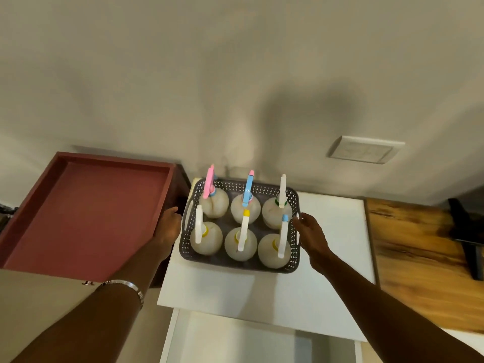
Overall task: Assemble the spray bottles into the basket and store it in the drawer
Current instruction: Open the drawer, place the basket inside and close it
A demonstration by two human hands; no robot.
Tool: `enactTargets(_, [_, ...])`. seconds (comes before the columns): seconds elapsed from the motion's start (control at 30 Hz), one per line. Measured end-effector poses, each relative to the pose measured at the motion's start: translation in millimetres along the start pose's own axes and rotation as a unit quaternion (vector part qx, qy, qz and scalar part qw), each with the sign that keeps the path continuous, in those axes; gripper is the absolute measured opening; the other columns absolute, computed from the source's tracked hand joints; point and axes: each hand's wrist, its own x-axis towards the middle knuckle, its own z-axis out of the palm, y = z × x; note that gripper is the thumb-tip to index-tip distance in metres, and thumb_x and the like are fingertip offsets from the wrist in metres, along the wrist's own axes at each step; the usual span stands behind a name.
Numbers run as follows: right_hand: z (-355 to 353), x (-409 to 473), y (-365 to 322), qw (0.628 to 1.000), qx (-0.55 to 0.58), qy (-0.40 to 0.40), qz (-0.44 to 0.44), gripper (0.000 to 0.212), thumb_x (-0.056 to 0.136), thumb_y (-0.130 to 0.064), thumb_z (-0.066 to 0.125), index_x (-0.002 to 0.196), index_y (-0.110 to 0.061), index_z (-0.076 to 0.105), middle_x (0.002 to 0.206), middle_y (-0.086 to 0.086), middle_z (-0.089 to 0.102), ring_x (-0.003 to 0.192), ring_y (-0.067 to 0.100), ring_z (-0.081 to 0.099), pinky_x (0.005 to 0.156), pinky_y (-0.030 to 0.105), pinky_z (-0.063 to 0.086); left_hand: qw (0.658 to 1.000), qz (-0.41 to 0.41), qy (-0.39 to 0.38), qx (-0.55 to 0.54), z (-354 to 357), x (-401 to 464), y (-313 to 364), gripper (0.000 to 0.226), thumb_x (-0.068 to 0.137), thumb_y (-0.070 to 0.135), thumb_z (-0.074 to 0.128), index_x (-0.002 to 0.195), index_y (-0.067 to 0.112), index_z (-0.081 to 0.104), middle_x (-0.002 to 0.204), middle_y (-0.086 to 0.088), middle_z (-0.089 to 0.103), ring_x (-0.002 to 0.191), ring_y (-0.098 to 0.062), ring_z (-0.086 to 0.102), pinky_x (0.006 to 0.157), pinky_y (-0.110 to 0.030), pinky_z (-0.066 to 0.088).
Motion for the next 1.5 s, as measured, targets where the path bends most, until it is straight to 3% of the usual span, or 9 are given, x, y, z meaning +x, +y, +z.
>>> enactTargets(0.17, [9,19,8,0.999,-0.018,0.022,-0.017,0.044,0.098,-0.029,0.06,0.139,-0.015,0.049,0.128,-0.003,0.055,0.103,0.012,0.057,0.072,0.023,0.047,0.999,-0.001,-0.044,-0.002,11,22,-10,0.044,0.094,0.011,0.042,0.137,0.009,0.05,0.126,-0.009,0.059,0.104,-0.02,0.057,0.08,-0.028,0.044])
enactTargets(0.27, [11,23,11,0.998,-0.036,0.037,-0.033,0.043,0.098,-0.025,0.059,0.139,-0.016,0.05,0.13,0.0,0.057,0.1,0.01,0.058,0.068,0.02,0.046,0.998,0.033,-0.061,-0.007,17,27,-14,0.025,0.095,0.009,0.045,0.112,0.004,0.063,0.093,-0.01,0.068,0.085,-0.021,0.062,0.064,-0.025,0.046])
enactTargets(0.47, [12,28,22,0.985,-0.118,0.089,-0.091,0.037,0.095,-0.007,0.059,0.132,-0.01,0.06,0.132,0.005,0.064,0.12,0.025,0.06,0.105,0.045,0.049,0.998,0.046,-0.039,-0.005,28,30,-15,0.025,0.097,0.013,0.051,0.117,0.001,0.06,0.1,-0.016,0.065,0.091,-0.028,0.062,0.08,-0.04,0.052])
enactTargets(0.67, [18,28,31,0.966,-0.156,0.157,-0.135,0.057,0.085,0.015,0.048,0.131,-0.016,0.061,0.126,-0.002,0.066,0.108,0.02,0.066,0.087,0.024,0.05,0.996,0.074,0.016,0.039,31,33,-20,0.028,0.099,0.021,0.052,0.116,0.003,0.062,0.109,-0.019,0.068,0.103,-0.036,0.064,0.094,-0.051,0.052])
enactTargets(0.8, [19,33,38,0.959,-0.19,0.172,-0.118,0.054,0.09,0.007,0.047,0.14,-0.012,0.054,0.131,0.01,0.065,0.108,0.03,0.066,0.092,0.033,0.051,0.994,0.087,0.031,0.056,34,33,-23,0.024,0.099,0.019,0.05,0.114,0.005,0.063,0.108,-0.019,0.068,0.103,-0.036,0.063,0.094,-0.051,0.052])
enactTargets(0.93, [19,38,43,0.947,-0.247,0.162,-0.126,0.046,0.094,-0.002,0.045,0.136,-0.014,0.059,0.109,0.011,0.074,0.095,0.028,0.066,0.076,0.025,0.041,0.994,0.087,0.036,0.059,36,33,-21,0.026,0.099,0.019,0.049,0.115,0.004,0.063,0.109,-0.021,0.067,0.104,-0.038,0.063,0.094,-0.053,0.051])
enactTargets(1.17, [18,35,44,0.947,-0.23,0.168,-0.146,0.045,0.093,0.001,0.049,0.133,-0.014,0.062,0.092,0.009,0.072,0.078,0.025,0.058,0.073,0.029,0.043,0.993,0.09,0.027,0.064,35,33,-23,0.029,0.099,0.019,0.049,0.12,0.002,0.061,0.115,-0.021,0.066,0.108,-0.037,0.062,0.096,-0.052,0.051])
enactTargets(1.3, [14,31,53,0.946,-0.241,0.17,-0.133,0.04,0.094,-0.002,0.048,0.13,-0.008,0.063,0.091,0.005,0.065,0.076,0.017,0.045,0.071,0.02,0.035,0.993,0.093,0.027,0.073,34,28,-28,0.025,0.098,0.015,0.051,0.118,0.005,0.063,0.113,-0.019,0.067,0.107,-0.035,0.063,0.096,-0.049,0.052])
enactTargets(1.5, [8,4,61,0.944,-0.227,0.179,-0.162,0.042,0.096,-0.001,0.051,0.135,-0.012,0.061,0.111,0.016,0.073,0.09,0.032,0.065,0.077,0.026,0.04,0.992,0.101,0.012,0.08,31,11,-40,0.026,0.097,0.016,0.051,0.119,0.007,0.062,0.115,-0.018,0.067,0.109,-0.035,0.062,0.097,-0.05,0.051])
